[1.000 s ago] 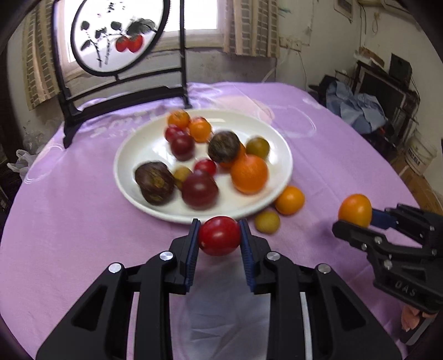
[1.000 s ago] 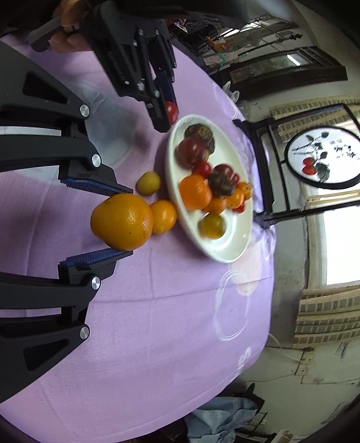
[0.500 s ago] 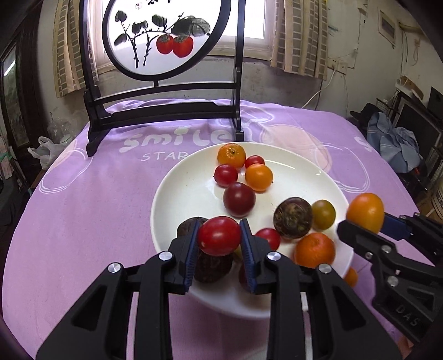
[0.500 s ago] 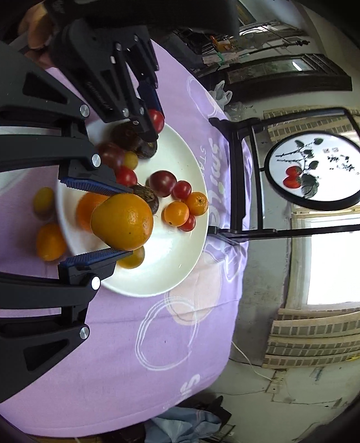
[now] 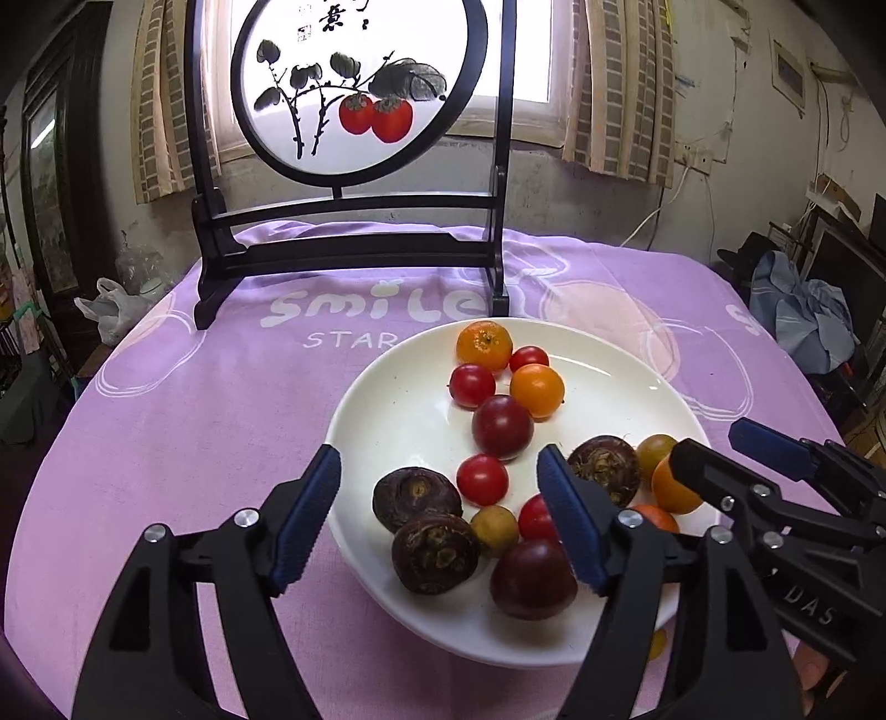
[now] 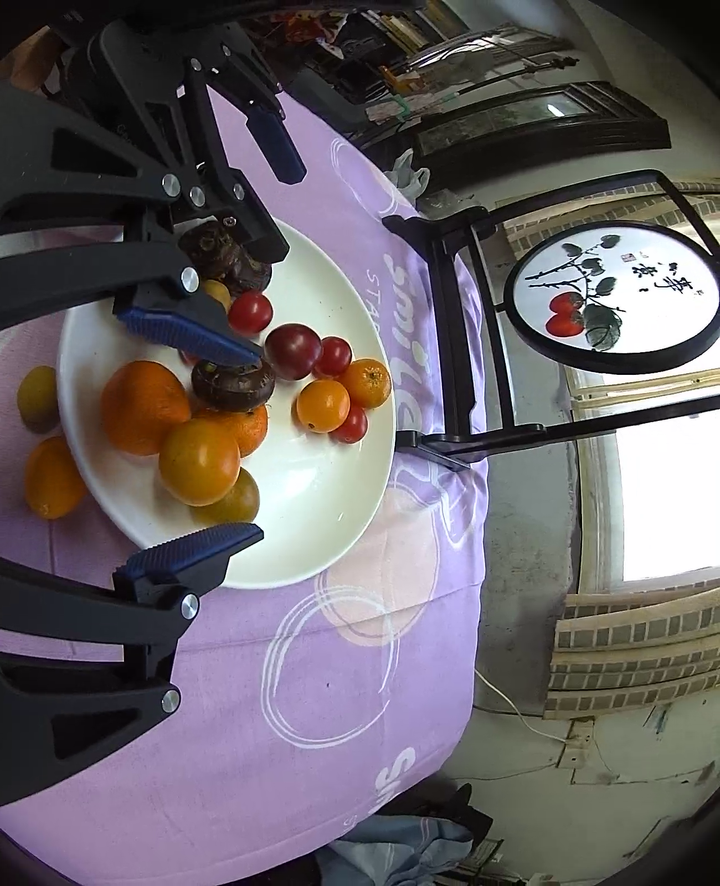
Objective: Organize fruits
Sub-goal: 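Grasp red tomato with left tool while right tool grasps orange, place both on plate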
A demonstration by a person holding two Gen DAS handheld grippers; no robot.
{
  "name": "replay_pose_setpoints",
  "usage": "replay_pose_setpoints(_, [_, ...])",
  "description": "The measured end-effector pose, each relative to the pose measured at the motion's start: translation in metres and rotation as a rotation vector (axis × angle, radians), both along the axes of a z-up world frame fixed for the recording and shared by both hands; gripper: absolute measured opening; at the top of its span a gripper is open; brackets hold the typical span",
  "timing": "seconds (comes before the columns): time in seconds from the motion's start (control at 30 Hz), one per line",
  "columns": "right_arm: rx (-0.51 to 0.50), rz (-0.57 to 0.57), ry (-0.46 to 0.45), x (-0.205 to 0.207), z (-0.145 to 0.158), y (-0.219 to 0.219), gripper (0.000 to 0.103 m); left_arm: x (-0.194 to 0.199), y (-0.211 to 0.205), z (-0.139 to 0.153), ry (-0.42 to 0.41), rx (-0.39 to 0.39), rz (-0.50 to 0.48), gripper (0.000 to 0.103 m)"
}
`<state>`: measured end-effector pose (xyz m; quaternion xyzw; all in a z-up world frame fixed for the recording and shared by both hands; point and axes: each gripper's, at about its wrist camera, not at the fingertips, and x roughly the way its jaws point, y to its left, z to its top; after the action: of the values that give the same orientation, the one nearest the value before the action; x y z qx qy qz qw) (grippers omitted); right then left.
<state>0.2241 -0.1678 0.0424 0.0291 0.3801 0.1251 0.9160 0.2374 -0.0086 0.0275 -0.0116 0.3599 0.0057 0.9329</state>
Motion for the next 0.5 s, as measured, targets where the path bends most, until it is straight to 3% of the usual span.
replay_pose_setpoints(0.27, [0.021,-0.013,-0.006,-0.032,0.004,-0.025,0.064,-0.028,-0.003,0.003,-0.004,-0.017,-0.014,0.084])
replay_pose_setpoints(0.5, [0.009,-0.008,0.000,-0.060,-0.004,-0.038,0.067,-0.053,-0.012,0.003,-0.009,-0.024,-0.036,0.084])
